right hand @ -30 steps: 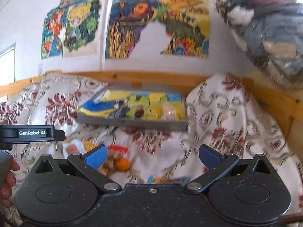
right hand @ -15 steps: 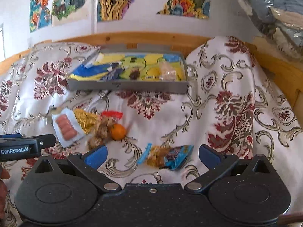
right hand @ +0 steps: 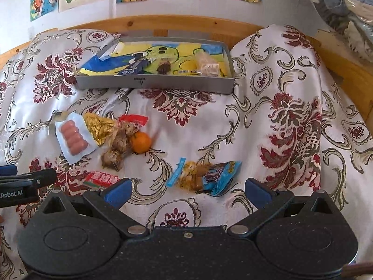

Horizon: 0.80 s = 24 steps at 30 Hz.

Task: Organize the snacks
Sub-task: 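Move both tools back over the remaining snacks on the bedspread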

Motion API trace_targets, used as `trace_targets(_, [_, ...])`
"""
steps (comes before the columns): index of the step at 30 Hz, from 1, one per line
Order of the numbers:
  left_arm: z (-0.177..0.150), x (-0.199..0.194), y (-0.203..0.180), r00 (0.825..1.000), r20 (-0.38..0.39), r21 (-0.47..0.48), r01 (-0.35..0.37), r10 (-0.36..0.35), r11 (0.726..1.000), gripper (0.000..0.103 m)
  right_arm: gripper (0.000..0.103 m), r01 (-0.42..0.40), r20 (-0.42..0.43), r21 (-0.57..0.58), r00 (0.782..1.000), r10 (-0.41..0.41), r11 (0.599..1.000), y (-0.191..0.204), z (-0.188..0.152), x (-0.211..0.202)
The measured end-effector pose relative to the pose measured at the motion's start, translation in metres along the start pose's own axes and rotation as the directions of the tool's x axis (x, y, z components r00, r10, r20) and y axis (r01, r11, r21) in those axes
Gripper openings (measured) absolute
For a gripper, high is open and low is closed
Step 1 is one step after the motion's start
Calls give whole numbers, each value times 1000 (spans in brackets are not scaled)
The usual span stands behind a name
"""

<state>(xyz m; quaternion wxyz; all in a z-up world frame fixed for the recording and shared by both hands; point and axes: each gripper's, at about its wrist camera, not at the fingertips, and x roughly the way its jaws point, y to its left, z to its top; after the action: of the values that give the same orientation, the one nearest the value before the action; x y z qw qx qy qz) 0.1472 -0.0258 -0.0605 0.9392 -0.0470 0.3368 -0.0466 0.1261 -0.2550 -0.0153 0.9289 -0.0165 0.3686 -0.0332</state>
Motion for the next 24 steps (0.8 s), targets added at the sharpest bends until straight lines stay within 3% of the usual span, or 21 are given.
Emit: trace_targets(24, [-2, 9, 0, 1000, 5, 23, 15, -15, 1000, 102, 102, -16, -76, 30, 997, 18, 999, 1, 4, 23])
